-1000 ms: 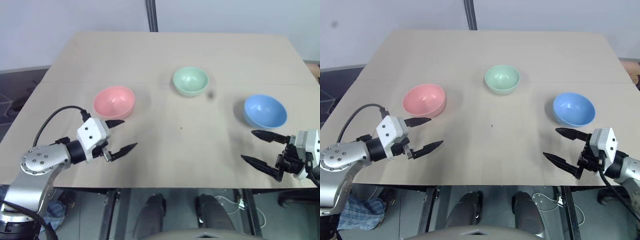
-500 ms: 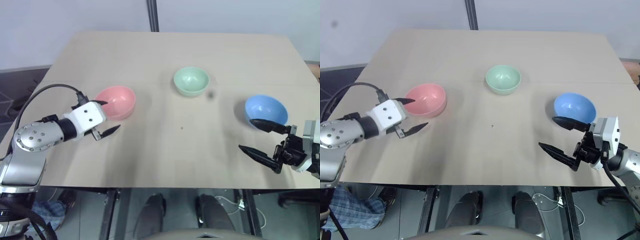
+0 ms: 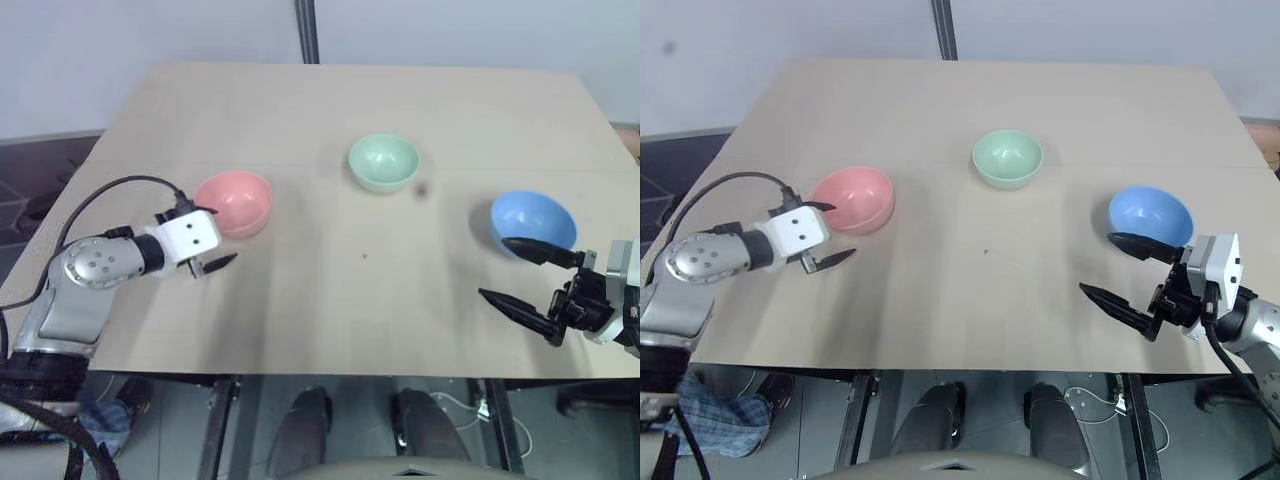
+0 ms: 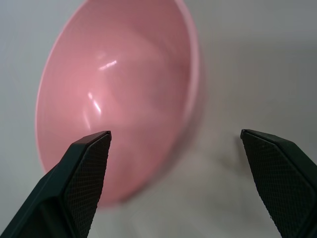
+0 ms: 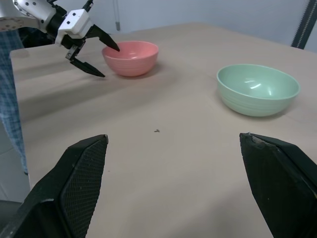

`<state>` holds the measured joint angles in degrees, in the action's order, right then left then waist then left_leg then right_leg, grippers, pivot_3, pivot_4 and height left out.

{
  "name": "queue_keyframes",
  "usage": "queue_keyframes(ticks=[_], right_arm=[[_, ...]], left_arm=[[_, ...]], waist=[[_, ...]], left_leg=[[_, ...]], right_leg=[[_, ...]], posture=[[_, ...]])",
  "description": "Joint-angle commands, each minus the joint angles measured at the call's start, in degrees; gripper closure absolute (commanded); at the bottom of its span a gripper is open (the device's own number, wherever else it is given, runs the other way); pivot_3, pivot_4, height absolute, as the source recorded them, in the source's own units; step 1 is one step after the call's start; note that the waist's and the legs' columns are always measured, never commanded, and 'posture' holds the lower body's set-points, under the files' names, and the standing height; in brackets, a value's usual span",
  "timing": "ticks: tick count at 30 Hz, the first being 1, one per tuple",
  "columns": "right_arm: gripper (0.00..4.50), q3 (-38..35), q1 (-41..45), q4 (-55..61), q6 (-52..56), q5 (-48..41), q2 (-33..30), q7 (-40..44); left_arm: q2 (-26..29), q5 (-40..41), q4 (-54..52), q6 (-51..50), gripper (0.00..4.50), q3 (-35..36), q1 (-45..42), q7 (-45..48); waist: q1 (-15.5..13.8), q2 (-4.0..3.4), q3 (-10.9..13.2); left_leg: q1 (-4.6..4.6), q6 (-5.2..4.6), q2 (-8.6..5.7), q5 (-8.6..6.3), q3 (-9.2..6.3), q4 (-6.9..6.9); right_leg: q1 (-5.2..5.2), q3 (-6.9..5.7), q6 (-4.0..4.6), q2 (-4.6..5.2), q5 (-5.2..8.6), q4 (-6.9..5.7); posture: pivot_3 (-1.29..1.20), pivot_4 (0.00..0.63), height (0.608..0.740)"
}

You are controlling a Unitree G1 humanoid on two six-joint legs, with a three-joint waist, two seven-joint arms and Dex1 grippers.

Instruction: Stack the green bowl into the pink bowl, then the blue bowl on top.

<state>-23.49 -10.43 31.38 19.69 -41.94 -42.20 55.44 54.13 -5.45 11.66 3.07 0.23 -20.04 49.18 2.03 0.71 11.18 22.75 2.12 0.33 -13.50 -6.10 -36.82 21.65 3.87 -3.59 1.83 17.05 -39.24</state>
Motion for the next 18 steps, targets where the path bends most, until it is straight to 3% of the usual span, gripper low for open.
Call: queue_keyframes(ticks=[1, 5, 6, 7, 9, 18], right_arm=[[0.00, -2.3, -0.9, 2.7, -0.4, -1.1, -0.4, -0.4], [0.00, -3.5, -2.3, 2.8, -0.6, -1.1, -0.9, 0.0], [0.00, -3.5, -2.3, 2.8, -0.5, -1.1, -0.9, -0.1], [0.00, -3.4, -2.3, 2.8, -0.5, -1.0, -0.9, -0.2], [0.00, -3.2, -2.4, 2.7, -0.6, -0.8, -0.8, -0.1], [0.00, -1.4, -0.5, 1.2, -0.8, 0.1, -1.0, 0.4]], left_arm=[[-0.4, -1.1, 4.2, 3.4, 0.80, -0.8, -2.1, -0.8], [-0.8, -1.0, 5.9, 6.0, 2.64, -1.7, -3.1, 0.3], [-0.8, -1.0, 6.3, 6.6, 2.68, -2.0, -3.3, 0.5], [-1.2, -0.9, 6.7, 7.1, 3.44, -2.2, -3.8, 0.5], [-1.8, -0.7, 7.2, 8.2, 4.36, -2.8, -4.6, 1.0], [-7.0, -1.0, 3.0, 17.4, 4.48, -11.7, -12.6, 10.2]], waist=[[0.2, 0.00, 0.0], [0.3, 0.00, 0.0], [0.3, 0.00, 0.0], [0.3, 0.00, 0.0], [0.2, 0.00, 0.0], [-0.5, 0.03, 0.0]], left_leg=[[0.00, 0.00, 0.00, 0.00, 0.00, -0.01], [0.02, 0.00, -0.02, 0.00, 0.02, -0.02], [0.01, 0.00, -0.02, 0.00, 0.02, -0.03], [0.00, 0.00, -0.02, 0.00, 0.01, -0.06], [-0.01, 0.00, -0.02, 0.00, 0.01, -0.16], [0.05, 0.00, -0.09, 0.00, -0.07, -0.48]], right_leg=[[0.02, 0.00, 0.00, 0.00, 0.00, -0.01], [0.08, 0.03, 0.00, 0.02, 0.00, -0.18], [0.08, 0.03, 0.00, 0.02, 0.00, -0.19], [0.08, 0.03, 0.00, 0.02, 0.00, -0.22], [0.07, 0.03, 0.00, 0.01, 0.00, -0.34], [0.03, -0.01, 0.00, 0.02, 0.00, -0.54]], posture=[[0.00, 0.150, 0.740], [0.00, 0.150, 0.740], [0.00, 0.150, 0.740], [0.00, 0.150, 0.740], [0.00, 0.150, 0.740], [0.00, 0.150, 0.740]])
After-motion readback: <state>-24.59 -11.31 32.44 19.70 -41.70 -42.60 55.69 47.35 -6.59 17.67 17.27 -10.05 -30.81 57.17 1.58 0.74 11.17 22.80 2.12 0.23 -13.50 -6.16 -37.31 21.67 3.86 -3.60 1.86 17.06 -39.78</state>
